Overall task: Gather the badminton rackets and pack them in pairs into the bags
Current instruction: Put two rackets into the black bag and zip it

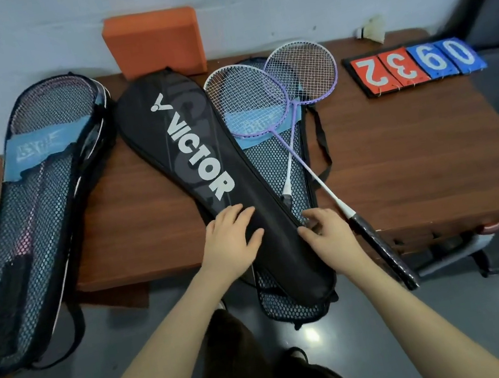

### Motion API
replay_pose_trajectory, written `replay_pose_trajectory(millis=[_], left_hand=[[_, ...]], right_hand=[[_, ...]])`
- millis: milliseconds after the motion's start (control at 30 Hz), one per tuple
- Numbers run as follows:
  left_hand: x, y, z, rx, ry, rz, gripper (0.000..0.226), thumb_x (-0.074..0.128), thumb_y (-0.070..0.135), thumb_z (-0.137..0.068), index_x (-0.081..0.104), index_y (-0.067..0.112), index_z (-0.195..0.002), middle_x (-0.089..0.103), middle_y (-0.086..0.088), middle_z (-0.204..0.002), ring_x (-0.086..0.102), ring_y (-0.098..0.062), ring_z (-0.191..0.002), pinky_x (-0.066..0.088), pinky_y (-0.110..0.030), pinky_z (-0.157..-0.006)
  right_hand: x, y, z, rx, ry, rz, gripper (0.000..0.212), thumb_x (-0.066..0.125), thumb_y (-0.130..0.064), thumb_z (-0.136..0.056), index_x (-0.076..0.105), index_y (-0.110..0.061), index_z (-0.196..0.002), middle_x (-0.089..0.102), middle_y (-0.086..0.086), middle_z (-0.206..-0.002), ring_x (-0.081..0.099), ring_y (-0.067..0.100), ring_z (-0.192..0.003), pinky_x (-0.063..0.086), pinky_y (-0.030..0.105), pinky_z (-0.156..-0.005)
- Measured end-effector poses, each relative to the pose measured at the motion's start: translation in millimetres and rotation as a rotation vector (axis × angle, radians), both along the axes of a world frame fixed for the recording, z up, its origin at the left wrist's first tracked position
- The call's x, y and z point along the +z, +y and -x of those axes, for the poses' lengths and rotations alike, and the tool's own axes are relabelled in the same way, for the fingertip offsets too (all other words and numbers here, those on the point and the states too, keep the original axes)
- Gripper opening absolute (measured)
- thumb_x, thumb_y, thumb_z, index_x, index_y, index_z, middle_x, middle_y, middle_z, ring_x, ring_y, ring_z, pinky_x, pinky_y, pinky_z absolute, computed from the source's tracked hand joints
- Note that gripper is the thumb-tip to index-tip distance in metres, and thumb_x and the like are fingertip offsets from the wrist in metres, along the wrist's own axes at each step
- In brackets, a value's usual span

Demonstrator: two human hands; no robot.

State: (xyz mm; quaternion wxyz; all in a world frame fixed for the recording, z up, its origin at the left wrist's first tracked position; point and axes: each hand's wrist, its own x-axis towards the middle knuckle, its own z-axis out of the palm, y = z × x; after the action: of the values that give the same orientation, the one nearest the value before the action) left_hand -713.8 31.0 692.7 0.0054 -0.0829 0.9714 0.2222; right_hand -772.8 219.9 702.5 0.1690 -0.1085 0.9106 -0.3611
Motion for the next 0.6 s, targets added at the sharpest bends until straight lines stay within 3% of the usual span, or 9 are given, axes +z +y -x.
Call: replay_pose_trajectory(millis=[133, 400, 600], left_hand=[[2, -46, 23, 0.083, 0.023, -0.001, 0.048, 0.052, 0.036, -0.090, 0.046, 0.018, -0.134, 0.042, -0.006, -0.139, 0.032, -0.024, -0.130, 0.023, -0.037, -0.106], [0, -151, 70, 0.210, -0.036, -0.024, 0.050, 0.052, 0.037, -0.090, 0.044, 0.016, -0.134, 0.042, -0.013, -0.134, 0.039, -0.033, -0.121, 0.032, -0.042, -0.098], [-19, -189, 98, 0.385, -0.111, -0.469, 0.066, 0.061, 0.030, -0.086, 0.029, 0.012, -0.141, 0.031, -0.017, -0.136, 0.041, -0.031, -0.121, 0.034, -0.035, -0.105]], right_hand=[[3, -42, 25, 0.015, 0.088, 0.012, 0.038, 0.059, -0.023, -0.087, 0.053, -0.015, -0.124, 0.051, 0.004, -0.103, 0.054, 0.027, -0.098, 0.043, 0.046, -0.091], [2, -159, 92, -0.012, 0.201, -0.188, 0.044, 0.054, -0.030, -0.090, 0.045, -0.019, -0.132, 0.049, 0.011, -0.121, 0.047, 0.033, -0.112, 0.035, 0.047, -0.098], [-14, -211, 127, -0.079, 0.200, -0.368, 0.053, 0.057, -0.032, -0.088, 0.039, -0.017, -0.136, 0.049, 0.015, -0.124, 0.043, 0.036, -0.113, 0.032, 0.046, -0.096]])
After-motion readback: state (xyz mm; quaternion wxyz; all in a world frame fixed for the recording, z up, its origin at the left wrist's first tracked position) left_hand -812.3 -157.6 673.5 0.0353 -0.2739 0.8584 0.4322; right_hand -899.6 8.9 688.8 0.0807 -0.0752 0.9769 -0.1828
